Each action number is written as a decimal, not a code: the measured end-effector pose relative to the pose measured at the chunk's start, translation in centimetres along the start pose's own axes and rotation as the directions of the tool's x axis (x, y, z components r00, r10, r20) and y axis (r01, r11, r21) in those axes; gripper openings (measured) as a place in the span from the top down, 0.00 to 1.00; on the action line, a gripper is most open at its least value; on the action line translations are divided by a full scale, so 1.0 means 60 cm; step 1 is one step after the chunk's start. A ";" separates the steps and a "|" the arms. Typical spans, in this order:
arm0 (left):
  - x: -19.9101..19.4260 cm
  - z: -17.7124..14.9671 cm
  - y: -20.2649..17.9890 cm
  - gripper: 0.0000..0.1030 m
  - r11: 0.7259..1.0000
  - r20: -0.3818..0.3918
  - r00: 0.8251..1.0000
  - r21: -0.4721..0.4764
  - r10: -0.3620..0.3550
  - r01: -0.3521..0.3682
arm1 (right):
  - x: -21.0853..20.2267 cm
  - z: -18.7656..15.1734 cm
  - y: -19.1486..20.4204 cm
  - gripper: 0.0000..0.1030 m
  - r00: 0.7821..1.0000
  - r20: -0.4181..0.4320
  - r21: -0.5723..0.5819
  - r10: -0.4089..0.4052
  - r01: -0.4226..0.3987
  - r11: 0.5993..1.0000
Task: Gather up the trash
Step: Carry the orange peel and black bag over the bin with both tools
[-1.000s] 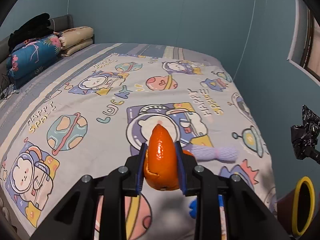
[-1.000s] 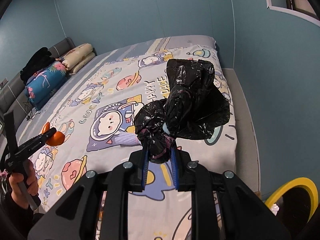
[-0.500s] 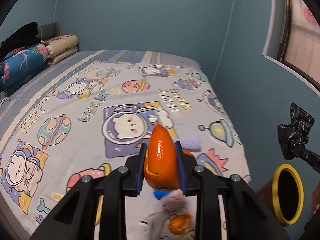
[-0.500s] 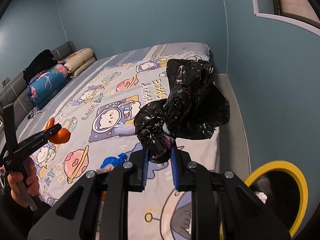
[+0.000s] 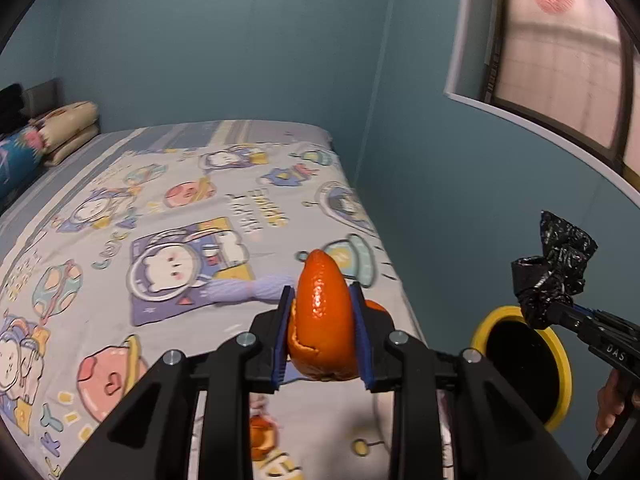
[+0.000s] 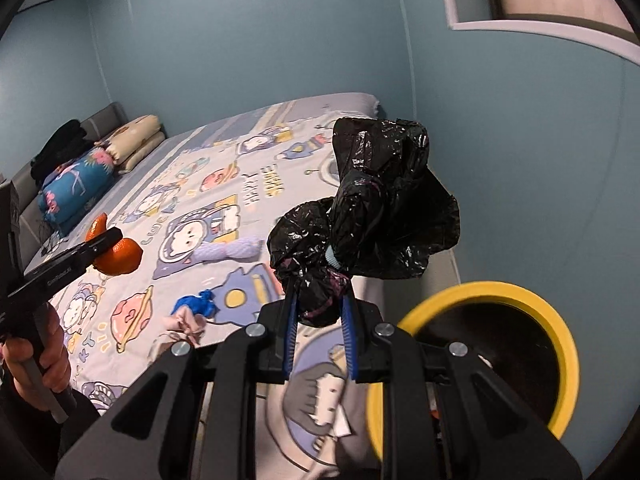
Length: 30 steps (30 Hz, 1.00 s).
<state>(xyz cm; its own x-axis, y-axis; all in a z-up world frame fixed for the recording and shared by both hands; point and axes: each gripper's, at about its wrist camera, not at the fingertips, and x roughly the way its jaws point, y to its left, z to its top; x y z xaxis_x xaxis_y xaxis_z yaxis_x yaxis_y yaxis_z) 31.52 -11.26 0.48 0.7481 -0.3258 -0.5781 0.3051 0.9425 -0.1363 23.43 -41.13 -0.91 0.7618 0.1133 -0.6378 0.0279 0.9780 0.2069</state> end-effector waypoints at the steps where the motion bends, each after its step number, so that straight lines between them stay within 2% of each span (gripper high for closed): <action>1: 0.005 -0.001 -0.015 0.75 1.000 -0.004 1.000 0.010 -0.012 0.012 | -0.004 -0.005 -0.010 0.82 1.000 0.001 0.009 -0.007 0.007 1.000; 9: 0.048 -0.022 -0.135 0.75 0.989 -0.057 0.991 0.077 -0.120 0.124 | -0.029 -0.033 -0.085 0.82 0.998 -0.009 0.073 -0.064 0.064 0.995; 17: 0.079 -0.046 -0.241 0.75 0.966 -0.113 0.971 0.133 -0.208 0.223 | -0.048 -0.069 -0.141 0.82 0.993 -0.026 0.120 -0.115 0.117 0.986; 30: 0.132 -0.090 -0.346 0.75 0.944 -0.176 0.958 0.204 -0.226 0.261 | -0.033 -0.118 -0.195 0.82 0.987 -0.096 0.165 -0.126 0.141 0.976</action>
<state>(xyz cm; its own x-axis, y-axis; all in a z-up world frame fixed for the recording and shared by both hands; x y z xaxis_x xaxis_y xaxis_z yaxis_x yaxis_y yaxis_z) 27.95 -33.00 -5.63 0.5438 -0.5124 -0.6646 0.6033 0.7892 -0.1148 17.01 -51.58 -7.33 0.6862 0.0054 -0.7274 0.2411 0.9418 0.2344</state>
